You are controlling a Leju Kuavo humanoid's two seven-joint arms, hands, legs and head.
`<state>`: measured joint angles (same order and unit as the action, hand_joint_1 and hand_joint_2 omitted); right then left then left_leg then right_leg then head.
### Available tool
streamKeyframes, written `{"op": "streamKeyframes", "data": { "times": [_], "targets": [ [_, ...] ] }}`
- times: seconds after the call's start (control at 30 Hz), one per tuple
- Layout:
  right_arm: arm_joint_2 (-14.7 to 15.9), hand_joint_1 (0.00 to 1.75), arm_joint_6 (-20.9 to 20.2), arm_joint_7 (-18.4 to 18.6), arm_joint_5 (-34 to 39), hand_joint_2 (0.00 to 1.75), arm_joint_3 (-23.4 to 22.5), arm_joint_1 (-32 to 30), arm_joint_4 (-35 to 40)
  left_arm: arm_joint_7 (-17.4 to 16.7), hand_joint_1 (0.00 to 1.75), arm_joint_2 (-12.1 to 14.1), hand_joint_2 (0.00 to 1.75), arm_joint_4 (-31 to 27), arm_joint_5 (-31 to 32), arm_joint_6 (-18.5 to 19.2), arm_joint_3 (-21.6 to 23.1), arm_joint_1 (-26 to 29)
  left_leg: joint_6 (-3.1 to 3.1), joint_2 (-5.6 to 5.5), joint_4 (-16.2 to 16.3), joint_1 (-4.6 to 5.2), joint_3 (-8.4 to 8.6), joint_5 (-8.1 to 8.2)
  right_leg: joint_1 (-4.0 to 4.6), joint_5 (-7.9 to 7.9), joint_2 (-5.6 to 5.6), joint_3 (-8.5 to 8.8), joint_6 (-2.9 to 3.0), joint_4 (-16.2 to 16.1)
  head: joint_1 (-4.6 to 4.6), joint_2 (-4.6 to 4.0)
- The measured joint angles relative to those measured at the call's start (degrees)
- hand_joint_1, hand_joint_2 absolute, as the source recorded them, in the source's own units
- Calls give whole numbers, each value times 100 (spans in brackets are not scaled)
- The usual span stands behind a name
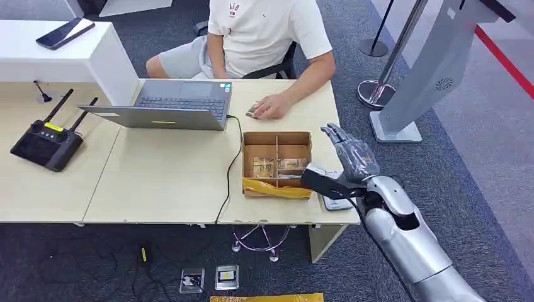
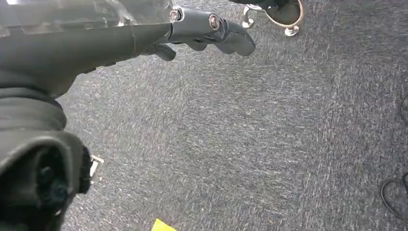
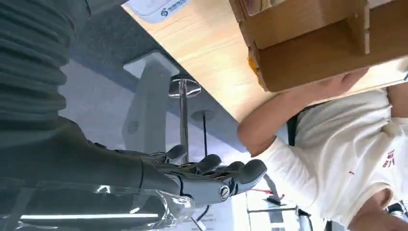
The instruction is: Pass the card to the sensor for recognition and then transmit it.
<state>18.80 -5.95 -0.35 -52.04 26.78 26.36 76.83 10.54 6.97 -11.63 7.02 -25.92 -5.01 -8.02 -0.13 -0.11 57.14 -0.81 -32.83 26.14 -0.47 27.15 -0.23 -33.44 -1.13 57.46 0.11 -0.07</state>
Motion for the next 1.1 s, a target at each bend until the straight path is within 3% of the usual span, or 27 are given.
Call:
{"op": "streamKeyframes", "data": {
  "times": [0.53,0.73,1.1],
  "targets": [
    [-20,0,-225,171,-66,175,205,-381,339,2,0,0,0,0,74,20,2,1,0,0,0,0,0,0,0,0,1,0,0,0,0,0],
    [-116,0,271,197,-287,175,288,-386,205,2,0,-13,0,0,76,20,28,0,0,0,-1,0,-1,0,0,0,0,0,0,0,0,0],
    [-317,0,614,94,-402,175,413,-232,-269,2,0,-20,0,0,72,20,101,-1,0,0,-1,0,-4,0,0,0,-1,0,0,1,0,0]
  ]
}}
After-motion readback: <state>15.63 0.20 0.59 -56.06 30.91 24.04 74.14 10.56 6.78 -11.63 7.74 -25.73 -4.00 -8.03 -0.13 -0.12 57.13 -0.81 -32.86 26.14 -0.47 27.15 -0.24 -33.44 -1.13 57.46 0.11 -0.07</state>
